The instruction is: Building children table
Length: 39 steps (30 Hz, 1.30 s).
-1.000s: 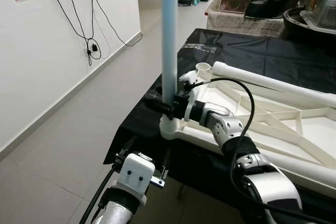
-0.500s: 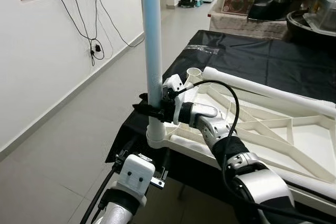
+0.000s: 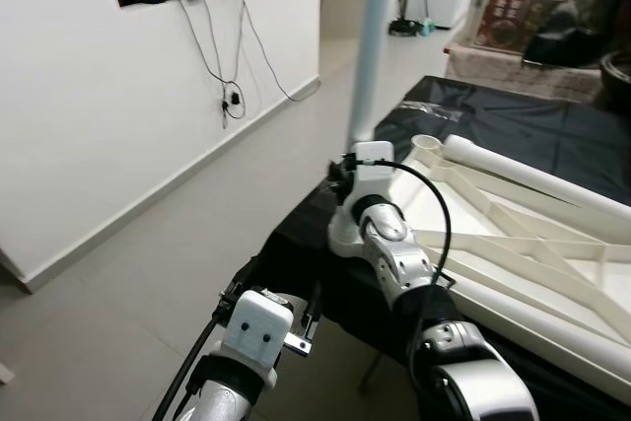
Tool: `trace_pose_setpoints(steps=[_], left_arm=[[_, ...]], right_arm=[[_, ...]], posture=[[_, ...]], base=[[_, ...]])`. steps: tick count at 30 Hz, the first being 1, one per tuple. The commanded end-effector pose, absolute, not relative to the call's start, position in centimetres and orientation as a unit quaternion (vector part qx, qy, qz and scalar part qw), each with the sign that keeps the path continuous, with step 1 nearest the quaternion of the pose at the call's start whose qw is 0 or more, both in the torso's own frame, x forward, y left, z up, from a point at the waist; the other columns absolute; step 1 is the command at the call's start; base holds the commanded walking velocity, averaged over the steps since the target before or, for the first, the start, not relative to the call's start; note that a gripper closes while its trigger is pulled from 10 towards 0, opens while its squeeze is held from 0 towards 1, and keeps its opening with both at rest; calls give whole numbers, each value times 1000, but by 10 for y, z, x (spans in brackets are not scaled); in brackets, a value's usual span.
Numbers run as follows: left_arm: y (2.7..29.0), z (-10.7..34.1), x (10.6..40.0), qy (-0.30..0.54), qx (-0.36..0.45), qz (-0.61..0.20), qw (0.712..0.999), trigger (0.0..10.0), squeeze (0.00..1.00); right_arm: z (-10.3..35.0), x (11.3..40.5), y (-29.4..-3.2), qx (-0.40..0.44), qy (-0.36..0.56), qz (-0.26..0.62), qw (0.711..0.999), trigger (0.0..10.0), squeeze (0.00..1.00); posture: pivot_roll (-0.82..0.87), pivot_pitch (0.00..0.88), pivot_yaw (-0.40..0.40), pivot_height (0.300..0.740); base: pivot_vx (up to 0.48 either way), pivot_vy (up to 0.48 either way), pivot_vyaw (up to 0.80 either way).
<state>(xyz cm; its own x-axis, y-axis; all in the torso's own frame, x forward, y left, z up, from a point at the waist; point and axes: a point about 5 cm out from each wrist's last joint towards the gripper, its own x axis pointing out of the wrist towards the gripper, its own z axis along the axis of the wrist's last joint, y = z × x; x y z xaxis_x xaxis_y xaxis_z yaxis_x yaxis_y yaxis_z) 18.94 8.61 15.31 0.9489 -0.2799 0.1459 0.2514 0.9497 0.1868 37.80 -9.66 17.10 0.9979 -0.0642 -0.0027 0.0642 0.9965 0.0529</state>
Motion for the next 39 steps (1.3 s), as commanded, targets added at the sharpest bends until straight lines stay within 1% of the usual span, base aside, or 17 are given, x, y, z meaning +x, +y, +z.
trace_pose_setpoints(steps=[1,5,11,12,13,15,16,21,22,23,27,29,30,32,33,36,39], left_arm=[[86,150,190,-82,83,-137,984,10000,0],[85,151,191,-83,83,-137,984,10000,0],[86,151,192,-83,83,-136,984,10000,0],[86,150,192,-82,83,-136,984,10000,0],[86,150,192,-82,83,-137,984,10000,0],[85,150,192,-82,83,-138,984,10000,0],[84,151,192,-83,82,-138,984,10000,0],[84,150,193,-83,80,-136,984,10000,0],[85,150,192,-82,80,-136,984,10000,0],[85,150,192,-81,80,-136,984,10000,0],[86,149,192,-80,81,-137,984,10000,0],[87,150,192,-80,82,-136,984,10000,0],[87,150,192,-80,82,-136,984,10000,0],[88,150,192,-81,83,-136,984,10000,0],[88,150,192,-81,83,-136,984,10000,0],[88,150,193,-81,84,-136,984,10000,0],[88,150,193,-82,85,-135,984,10000,0]], right_arm=[[143,369,-116,47,67,-114,990,0,0],[144,366,-95,69,66,-116,989,0,0],[149,372,-97,61,49,-124,989,0,0],[152,374,-97,56,36,-112,991,10000,0],[155,376,-96,53,22,-96,994,10000,580],[158,375,-93,56,12,-78,995,10000,580],[161,375,-91,56,-2,-58,997,10000,1000],[166,372,-90,61,-20,-33,997,10000,1000],[166,373,-91,61,-23,-24,998,10000,843],[166,373,-90,67,-27,-8,997,10000,0],[166,374,-86,80,-33,36,996,10000,0],[166,374,-72,95,-26,151,984,10000,0],[166,374,-72,95,-26,151,984,10000,0],[165,374,-63,95,-10,274,957,10000,0],[165,374,-63,95,-10,274,957,10000,0],[170,377,-65,72,5,385,920,10000,0],[176,378,-66,69,10,429,901,10000,0]], posture=[[66,34,-11,740],[70,34,-12,740],[70,34,-12,740],[64,41,-12,740],[64,41,-12,740],[64,41,-12,740],[48,49,-17,740],[36,47,-14,740],[20,50,-7,740],[20,50,-7,740],[21,51,-3,740],[29,54,1,740],[29,54,1,740],[29,54,1,740],[29,54,1,740],[44,46,3,740],[56,45,2,740]], base=[[0,0,0],[0,0,0],[0,0,0],[0,0,0],[0,0,0],[0,0,0],[0,0,0],[0,0,0],[0,0,0],[0,0,0],[0,0,0],[0,0,0],[0,0,0],[0,0,0],[0,0,0],[0,0,0],[0,0,0]])
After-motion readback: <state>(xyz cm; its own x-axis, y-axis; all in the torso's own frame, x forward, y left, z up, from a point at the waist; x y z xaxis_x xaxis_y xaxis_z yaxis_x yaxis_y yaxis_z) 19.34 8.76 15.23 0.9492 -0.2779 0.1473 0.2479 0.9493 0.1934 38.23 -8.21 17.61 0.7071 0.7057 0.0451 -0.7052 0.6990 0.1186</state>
